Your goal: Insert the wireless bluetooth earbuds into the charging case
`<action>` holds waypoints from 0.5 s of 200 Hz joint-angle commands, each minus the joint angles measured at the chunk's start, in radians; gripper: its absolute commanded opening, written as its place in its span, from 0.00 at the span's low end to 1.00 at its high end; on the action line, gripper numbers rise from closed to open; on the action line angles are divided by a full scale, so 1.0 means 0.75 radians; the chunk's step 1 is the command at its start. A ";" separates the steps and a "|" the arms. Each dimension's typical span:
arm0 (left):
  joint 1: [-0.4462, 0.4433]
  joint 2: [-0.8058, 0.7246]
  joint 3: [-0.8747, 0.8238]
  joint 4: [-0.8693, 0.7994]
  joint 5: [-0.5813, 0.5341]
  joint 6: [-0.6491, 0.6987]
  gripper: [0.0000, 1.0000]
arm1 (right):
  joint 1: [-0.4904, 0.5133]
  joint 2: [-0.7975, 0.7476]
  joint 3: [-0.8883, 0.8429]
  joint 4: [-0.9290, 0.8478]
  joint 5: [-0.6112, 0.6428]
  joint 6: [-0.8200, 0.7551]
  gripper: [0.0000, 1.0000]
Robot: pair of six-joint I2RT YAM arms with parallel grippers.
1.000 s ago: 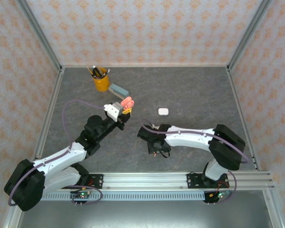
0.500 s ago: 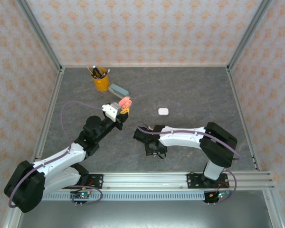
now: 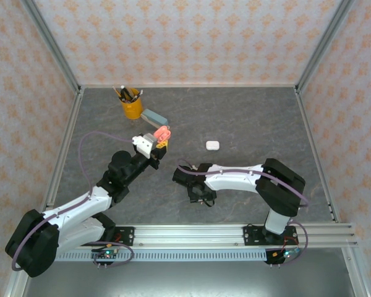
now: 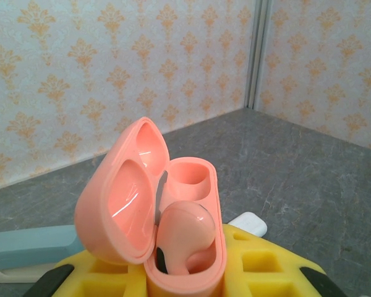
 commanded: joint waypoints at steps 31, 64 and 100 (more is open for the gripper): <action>0.009 -0.026 -0.016 0.070 0.001 -0.024 0.00 | 0.010 0.014 0.020 -0.013 0.036 0.047 0.43; 0.010 -0.025 -0.010 0.064 0.004 -0.024 0.00 | 0.010 0.013 0.009 -0.005 0.033 0.053 0.42; 0.010 -0.023 -0.006 0.063 0.007 -0.026 0.00 | 0.010 0.005 -0.004 0.007 0.028 0.056 0.38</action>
